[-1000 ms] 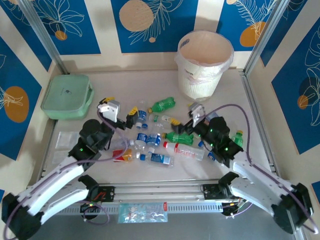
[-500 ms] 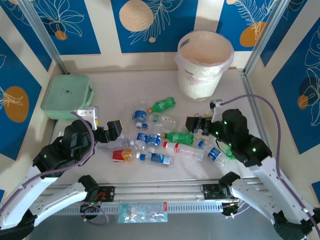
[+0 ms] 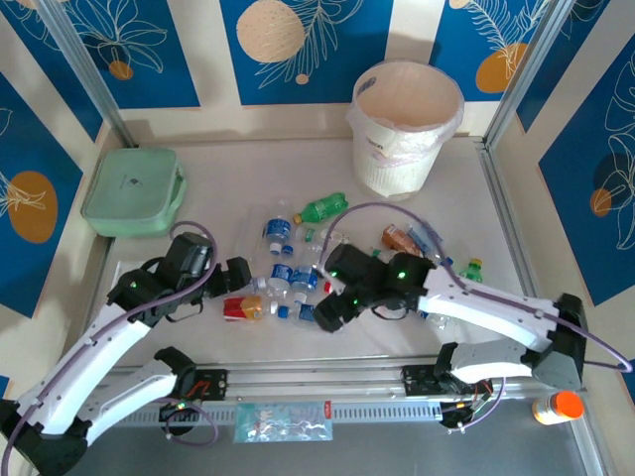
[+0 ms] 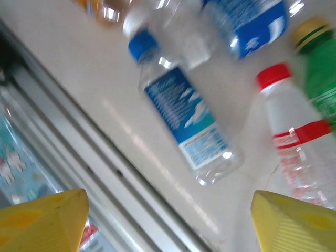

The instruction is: Put the plastic bottles in the bin

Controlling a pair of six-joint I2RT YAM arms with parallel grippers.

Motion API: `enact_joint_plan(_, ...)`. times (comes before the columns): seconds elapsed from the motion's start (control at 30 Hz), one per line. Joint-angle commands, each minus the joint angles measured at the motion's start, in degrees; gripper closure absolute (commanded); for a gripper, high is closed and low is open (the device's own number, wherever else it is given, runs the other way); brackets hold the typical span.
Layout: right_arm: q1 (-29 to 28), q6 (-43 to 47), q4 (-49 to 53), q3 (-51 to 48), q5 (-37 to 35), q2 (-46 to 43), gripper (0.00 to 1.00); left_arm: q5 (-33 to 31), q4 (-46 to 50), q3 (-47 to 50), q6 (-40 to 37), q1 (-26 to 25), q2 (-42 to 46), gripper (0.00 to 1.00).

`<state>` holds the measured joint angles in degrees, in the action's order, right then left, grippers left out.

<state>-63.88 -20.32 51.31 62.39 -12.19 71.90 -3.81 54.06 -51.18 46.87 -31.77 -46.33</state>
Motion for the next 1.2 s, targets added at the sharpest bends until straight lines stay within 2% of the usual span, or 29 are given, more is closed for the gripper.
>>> enact_joint_plan(0.0,0.00,6.54,6.42,4.65,0.78,6.76,0.22,8.27,-1.33,1.52,-0.35,4.57,-0.07,0.01)
enact_joint_plan(0.1,-0.35,9.53,6.68,6.82,1.45,12.54,0.21,10.73,-0.89,2.22,-1.24,8.88,-0.17,0.01)
enact_joint_plan(0.23,1.35,12.65,5.29,9.53,5.44,17.30,0.19,10.41,-0.91,0.72,-3.49,9.79,0.94,0.01)
enact_joint_plan(0.43,-0.05,20.50,4.60,10.93,-1.15,24.54,0.15,14.27,-4.96,-0.83,-6.41,9.82,4.43,0.01)
enact_joint_plan(0.6,2.22,22.80,3.48,12.04,-1.48,27.78,0.15,18.65,-8.07,-0.20,-6.32,9.83,5.02,0.01)
enact_joint_plan(0.93,0.47,25.67,2.16,12.58,-0.51,33.37,0.30,18.85,-8.93,-0.93,-7.43,9.81,4.84,0.01)
enact_joint_plan(1.17,0.39,25.92,0.99,11.27,-1.32,33.95,0.39,19.72,-11.36,-1.62,-6.79,9.84,4.01,0.01)
